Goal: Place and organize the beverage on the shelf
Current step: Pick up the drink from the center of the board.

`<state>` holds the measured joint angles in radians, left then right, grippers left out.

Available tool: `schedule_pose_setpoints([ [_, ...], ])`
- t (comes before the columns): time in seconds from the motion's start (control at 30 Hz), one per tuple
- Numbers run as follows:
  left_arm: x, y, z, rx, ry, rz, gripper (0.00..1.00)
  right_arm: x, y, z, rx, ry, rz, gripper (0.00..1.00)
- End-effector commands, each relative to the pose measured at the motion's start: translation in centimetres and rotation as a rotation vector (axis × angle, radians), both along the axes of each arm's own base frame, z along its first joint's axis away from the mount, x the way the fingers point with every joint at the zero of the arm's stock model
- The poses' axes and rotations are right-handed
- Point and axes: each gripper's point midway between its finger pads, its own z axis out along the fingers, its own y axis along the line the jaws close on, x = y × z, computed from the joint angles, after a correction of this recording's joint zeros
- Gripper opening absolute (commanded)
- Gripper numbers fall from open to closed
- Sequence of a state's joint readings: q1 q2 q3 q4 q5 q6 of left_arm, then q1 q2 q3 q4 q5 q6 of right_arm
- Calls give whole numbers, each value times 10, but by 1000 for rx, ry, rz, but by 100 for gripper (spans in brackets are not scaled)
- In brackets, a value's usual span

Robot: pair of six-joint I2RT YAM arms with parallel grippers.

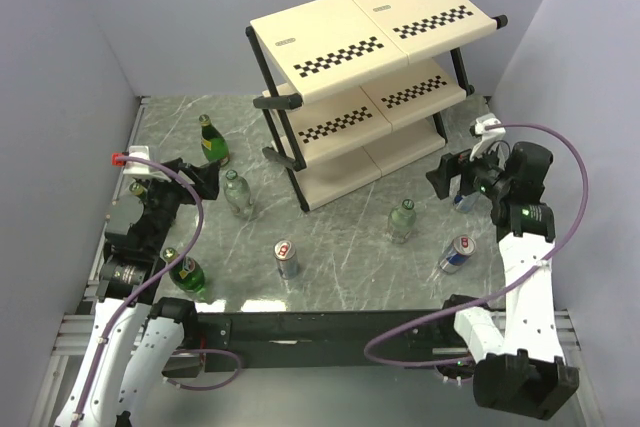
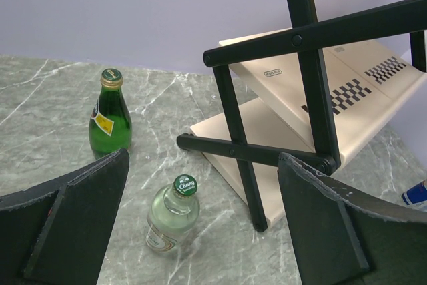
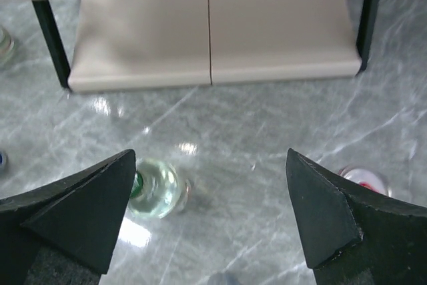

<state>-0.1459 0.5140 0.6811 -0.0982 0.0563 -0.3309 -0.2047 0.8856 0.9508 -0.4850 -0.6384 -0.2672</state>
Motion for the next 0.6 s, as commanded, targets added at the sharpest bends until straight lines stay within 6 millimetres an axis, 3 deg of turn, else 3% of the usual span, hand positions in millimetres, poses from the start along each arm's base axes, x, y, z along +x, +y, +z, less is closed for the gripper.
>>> schedule_pose_setpoints([
  [0.0, -5, -4, 19, -9, -53, -27, 100, -10, 5, 2, -3, 15, 95, 100],
  [0.17, -7, -7, 20, -12, -57, -39, 99, -19, 9, -17, -42, 75, 196, 100],
  [0.27, -8, -7, 21, -14, -63, -44, 99, -31, 22, -27, -12, 116, 299, 99],
  [0.57, -10, -8, 24, -18, -74, -50, 99, -36, 26, -63, -139, 64, 489, 97],
])
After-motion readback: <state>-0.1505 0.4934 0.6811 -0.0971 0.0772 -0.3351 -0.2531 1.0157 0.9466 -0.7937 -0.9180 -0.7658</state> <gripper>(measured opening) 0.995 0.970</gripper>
